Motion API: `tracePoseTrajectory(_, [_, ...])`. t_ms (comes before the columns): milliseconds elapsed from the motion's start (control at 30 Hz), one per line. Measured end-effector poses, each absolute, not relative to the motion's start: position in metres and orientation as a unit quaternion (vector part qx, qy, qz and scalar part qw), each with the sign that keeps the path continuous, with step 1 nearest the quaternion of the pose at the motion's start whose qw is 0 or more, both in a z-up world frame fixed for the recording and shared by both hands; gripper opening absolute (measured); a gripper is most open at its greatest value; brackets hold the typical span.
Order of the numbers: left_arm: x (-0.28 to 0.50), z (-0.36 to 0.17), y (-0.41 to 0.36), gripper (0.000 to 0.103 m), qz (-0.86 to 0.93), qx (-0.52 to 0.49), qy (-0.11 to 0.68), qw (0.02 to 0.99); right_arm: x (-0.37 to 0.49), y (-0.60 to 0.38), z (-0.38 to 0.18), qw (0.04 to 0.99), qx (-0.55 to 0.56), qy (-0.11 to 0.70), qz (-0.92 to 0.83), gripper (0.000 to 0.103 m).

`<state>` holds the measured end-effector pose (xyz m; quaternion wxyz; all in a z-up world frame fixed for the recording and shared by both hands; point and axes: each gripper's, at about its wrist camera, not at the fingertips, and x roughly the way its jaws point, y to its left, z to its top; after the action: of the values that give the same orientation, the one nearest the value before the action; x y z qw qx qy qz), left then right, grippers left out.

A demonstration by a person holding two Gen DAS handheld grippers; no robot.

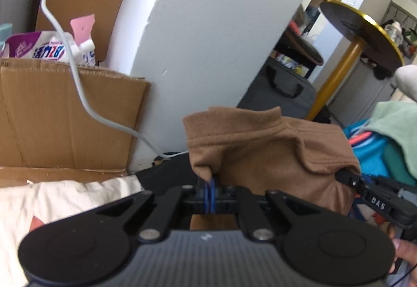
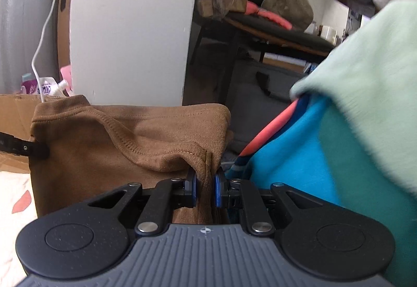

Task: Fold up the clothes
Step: 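Carry the held shirt with both tools toward the teal blanket, then lower the held shirt onto the stack beside the teal blanket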

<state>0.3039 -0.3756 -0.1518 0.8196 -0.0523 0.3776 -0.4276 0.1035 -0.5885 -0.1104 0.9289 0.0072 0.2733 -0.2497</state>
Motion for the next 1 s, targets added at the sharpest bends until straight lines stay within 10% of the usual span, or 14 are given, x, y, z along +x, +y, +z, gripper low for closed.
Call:
tracePoseTrajectory(767, [0.373, -0.223, -0.402, 0.007, -0.407, -0.058, 0.429, 0.804, 0.195, -0.631, -0.188, 0.900, -0.056, 0.366, -0.229, 0.016])
tracePoseTrajectory(1000, [0.383, -0.226, -0.401, 0.008, -0.393, -0.073, 0.434, 0.807, 0.216, -0.632, -0.202, 0.885, -0.094, 0.386, -0.244, 0.031])
